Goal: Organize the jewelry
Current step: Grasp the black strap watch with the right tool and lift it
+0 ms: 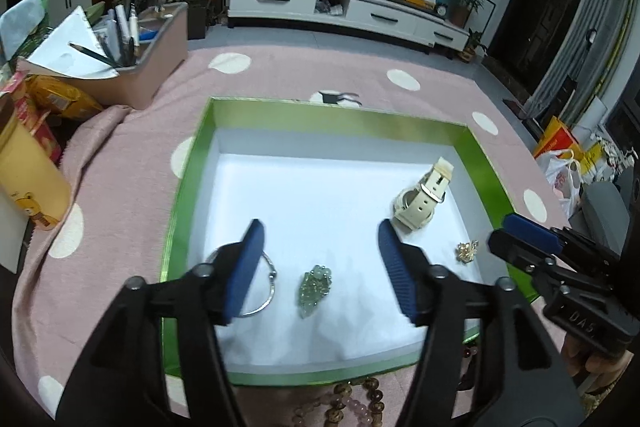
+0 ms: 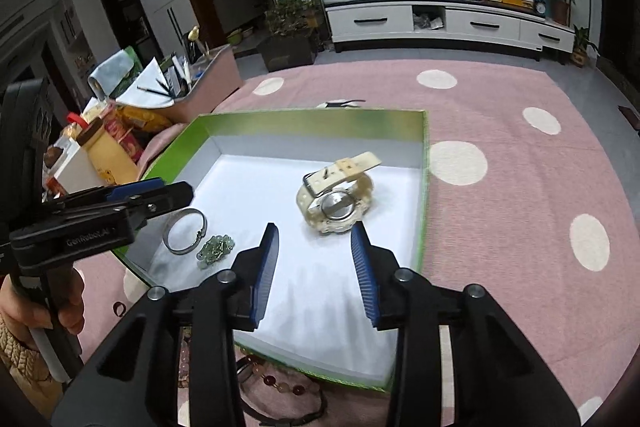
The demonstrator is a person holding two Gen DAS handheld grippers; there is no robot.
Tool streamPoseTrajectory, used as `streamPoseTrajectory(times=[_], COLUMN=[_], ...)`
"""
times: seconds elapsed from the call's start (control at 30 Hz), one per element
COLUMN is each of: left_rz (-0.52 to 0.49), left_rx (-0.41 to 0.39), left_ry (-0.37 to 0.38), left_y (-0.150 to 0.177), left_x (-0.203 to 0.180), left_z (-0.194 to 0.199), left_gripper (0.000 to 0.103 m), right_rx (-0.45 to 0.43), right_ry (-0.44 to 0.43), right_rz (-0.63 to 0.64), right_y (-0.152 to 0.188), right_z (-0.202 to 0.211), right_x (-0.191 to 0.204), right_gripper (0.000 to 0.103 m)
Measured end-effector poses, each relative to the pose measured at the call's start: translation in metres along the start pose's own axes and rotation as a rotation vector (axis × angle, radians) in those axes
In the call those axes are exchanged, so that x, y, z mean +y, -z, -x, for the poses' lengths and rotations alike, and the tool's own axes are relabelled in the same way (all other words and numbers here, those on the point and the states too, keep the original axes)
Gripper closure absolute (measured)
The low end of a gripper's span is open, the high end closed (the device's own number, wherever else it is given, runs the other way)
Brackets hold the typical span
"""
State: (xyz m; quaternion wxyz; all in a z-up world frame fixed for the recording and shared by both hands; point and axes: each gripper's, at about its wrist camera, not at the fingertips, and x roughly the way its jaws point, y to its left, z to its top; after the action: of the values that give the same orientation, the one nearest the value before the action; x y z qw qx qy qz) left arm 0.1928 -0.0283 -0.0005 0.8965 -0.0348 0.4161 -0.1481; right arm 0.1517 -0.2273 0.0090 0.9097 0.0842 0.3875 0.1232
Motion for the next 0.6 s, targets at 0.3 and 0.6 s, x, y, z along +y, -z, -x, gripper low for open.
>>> streamPoseTrajectory(times=[0.3,0.6], left_rz=[0.038,0.167], left_rx=[-0.061,-0.091], left_ry=[-0.024,-0.016], left_y=[0.014,0.06], left_x=[0.02,0.057], left_z=[0.046,0.09], left_gripper=[0.025,0.021], right_rx=[-0.045,0.046], right_ry=[-0.031,-0.124], right_rz=[-0.01,0.096], right_y=[0.021,0.073], right_z=[0.047,0.058], right_x=[-0.01,0.018], right_gripper=[0.065,0.065])
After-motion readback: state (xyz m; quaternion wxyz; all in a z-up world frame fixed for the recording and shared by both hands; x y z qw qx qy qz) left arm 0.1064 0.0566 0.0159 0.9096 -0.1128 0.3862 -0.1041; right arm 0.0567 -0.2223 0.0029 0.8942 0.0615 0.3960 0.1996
